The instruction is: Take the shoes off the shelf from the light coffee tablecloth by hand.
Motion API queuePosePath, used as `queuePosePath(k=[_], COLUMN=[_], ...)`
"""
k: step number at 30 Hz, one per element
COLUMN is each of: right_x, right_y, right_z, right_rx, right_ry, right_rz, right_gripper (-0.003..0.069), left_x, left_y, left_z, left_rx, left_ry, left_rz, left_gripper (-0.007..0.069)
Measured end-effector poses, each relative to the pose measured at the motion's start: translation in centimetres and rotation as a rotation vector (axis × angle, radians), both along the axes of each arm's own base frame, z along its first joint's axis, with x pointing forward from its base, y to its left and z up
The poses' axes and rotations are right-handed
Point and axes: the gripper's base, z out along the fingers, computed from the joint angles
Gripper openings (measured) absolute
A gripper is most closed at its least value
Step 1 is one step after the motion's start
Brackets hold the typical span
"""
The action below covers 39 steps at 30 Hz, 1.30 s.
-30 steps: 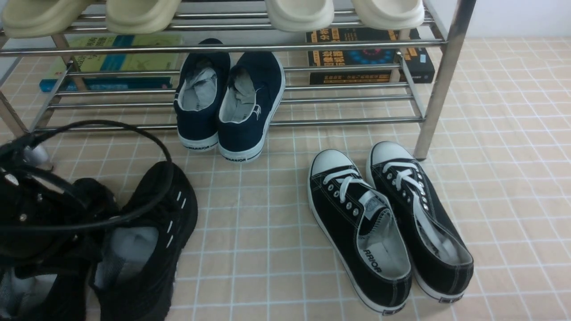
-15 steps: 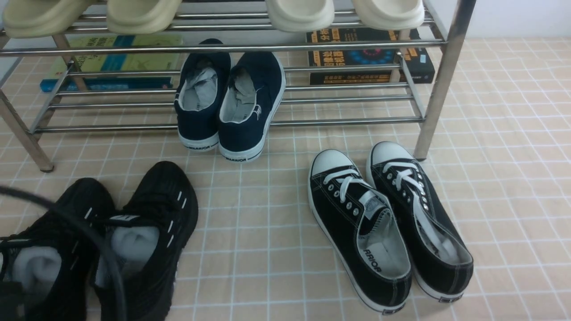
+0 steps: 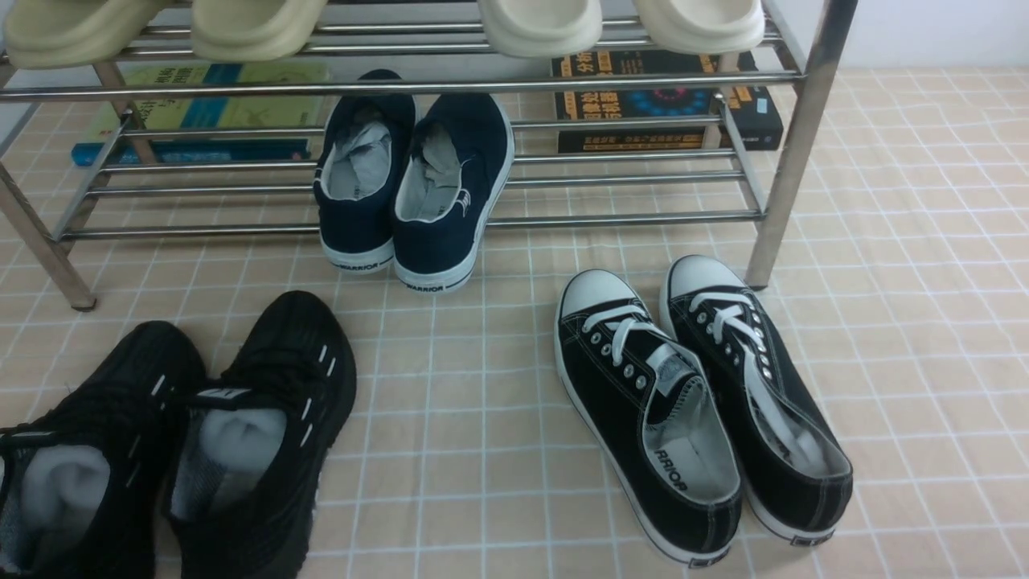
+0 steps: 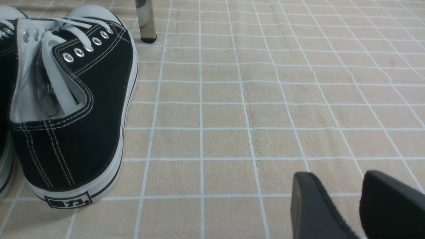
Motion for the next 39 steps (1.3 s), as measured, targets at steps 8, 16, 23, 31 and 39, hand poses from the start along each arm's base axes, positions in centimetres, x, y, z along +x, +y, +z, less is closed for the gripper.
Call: queuePosePath(k=[8,16,23,31,39], right_x=[0.0,0.0,0.0,0.0,0.0], right_y=[0.0,0.0,0.0,0.0,0.0], right_z=[0.0,0.0,0.0,0.0,0.0], right_rx=[0.000,0.000,0.000,0.000,0.000], right_ry=[0.000,0.000,0.000,0.000,0.000], right_rz=[0.000,0.000,0.000,0.000,0.000], right_gripper=[0.0240,0.0240,0.0240,0.0240,0.0240], left_x=[0.4,2.5,2.5,2.3,2.3], left_y=[0.3,0.3,0.3,0.4,0.0], left_z=[-0.5,-5.8,-11.8,-12.6,-12.6], left_rx=[0.051,0.060,0.067,0.093,0.128], left_ry=[-0.015,-0.042,-0.016,-0.028,-0.030], left_rz=[0.024,0.024,0.022,0.015,-0.065], left_gripper=[0.0009,0.0016,0.0019,0.0022,0.0031])
